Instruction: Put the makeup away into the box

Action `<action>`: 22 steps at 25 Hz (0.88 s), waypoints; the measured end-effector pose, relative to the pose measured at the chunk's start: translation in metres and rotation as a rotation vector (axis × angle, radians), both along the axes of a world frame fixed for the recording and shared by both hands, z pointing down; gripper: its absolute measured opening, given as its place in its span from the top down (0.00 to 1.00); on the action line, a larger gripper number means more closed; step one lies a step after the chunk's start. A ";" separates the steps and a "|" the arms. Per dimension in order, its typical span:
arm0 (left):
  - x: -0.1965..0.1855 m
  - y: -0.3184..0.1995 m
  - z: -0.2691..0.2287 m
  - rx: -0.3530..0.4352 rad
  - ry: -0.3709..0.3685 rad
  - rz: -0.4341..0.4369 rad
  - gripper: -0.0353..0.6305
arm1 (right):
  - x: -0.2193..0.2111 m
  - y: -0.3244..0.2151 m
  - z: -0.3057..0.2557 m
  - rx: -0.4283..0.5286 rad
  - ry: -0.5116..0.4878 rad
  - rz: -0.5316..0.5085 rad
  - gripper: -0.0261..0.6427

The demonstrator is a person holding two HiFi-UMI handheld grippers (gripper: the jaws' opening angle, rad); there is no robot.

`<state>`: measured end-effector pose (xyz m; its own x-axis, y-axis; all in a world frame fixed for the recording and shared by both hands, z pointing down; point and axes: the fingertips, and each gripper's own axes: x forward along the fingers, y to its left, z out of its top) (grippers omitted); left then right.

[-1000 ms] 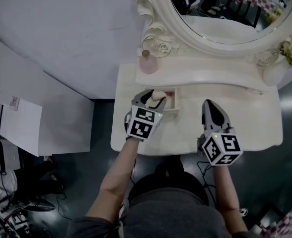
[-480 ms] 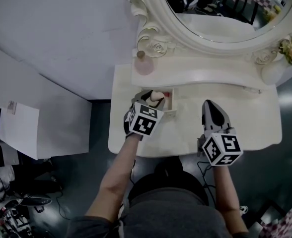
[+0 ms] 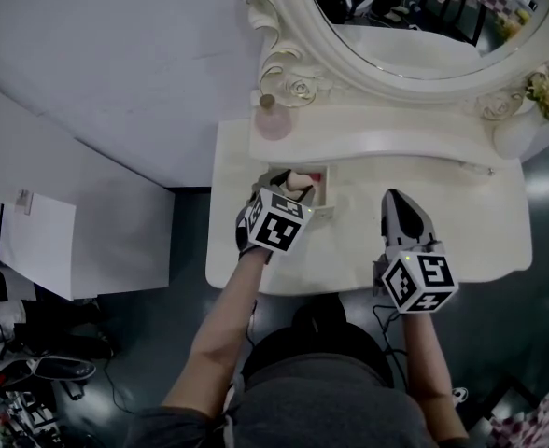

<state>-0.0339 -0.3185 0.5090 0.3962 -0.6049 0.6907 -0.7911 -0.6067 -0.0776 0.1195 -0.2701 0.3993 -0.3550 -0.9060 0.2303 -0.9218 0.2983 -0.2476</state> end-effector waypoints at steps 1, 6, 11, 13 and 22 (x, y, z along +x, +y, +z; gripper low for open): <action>0.000 0.000 0.000 -0.002 0.002 0.002 0.63 | -0.001 0.000 0.000 -0.001 0.000 -0.002 0.95; 0.002 0.001 0.000 -0.013 0.009 0.010 0.61 | -0.001 0.001 -0.001 0.000 0.001 -0.009 0.95; 0.001 0.000 -0.001 -0.018 0.033 -0.003 0.61 | -0.001 0.002 -0.001 0.001 -0.001 -0.012 0.95; 0.001 0.000 -0.002 -0.013 0.046 -0.007 0.61 | 0.000 0.002 -0.001 0.002 -0.002 -0.013 0.95; -0.005 0.000 -0.022 0.050 0.101 -0.072 0.61 | 0.001 0.004 -0.004 0.007 0.000 -0.020 0.95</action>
<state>-0.0386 -0.3190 0.4872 0.4165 -0.6669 0.6179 -0.8379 -0.5453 -0.0239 0.1203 -0.2665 0.3958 -0.3728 -0.9006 0.2236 -0.9157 0.3180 -0.2457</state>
